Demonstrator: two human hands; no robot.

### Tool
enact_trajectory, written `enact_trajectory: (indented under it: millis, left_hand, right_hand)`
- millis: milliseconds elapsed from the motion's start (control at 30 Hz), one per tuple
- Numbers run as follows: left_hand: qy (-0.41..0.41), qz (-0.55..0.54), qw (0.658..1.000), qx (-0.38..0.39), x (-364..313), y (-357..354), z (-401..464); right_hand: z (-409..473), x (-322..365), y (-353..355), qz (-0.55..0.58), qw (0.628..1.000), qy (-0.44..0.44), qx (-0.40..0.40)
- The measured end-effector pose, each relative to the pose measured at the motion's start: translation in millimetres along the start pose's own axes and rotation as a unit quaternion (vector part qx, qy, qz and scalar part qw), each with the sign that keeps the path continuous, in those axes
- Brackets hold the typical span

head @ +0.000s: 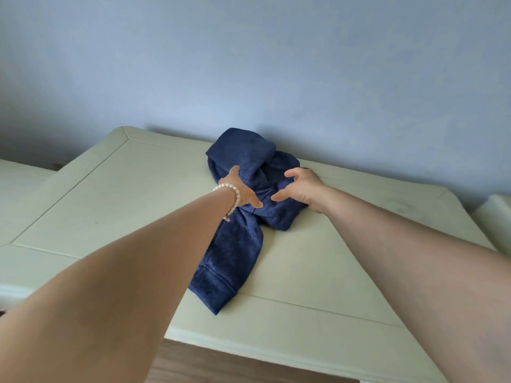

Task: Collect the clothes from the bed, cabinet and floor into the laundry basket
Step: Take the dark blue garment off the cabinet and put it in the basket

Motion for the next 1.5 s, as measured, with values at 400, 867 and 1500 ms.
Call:
enact_trajectory:
  millis: [400,867,1500]
  left_hand:
    - [0.225,-0.215,0.95,-0.015,-7.3,-40.5,106.4]
    - [0.265,-0.215,0.937,0.076,4.9,-62.4,202.2]
    - [0.232,-0.245,0.94,-0.041,35.8,-33.3,202.2]
  right_hand:
    - [146.5,-51.2,27.6,-0.094,0.993,-0.07,-0.032]
    - [223.3,-84.6,-5.0,-0.093,0.985,-0.141,0.045]
    - [211.5,-65.0,-54.1,0.019,0.987,-0.143,0.076]
Point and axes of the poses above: each hand's wrist, its own z-axis towards the middle knuckle, its own y-axis out of the back of the hand, x = y × z, the point moved 7 cm from there along z, towards the middle knuckle, and after that the axes turned 11 degrees about z, right-handed, at the moved point
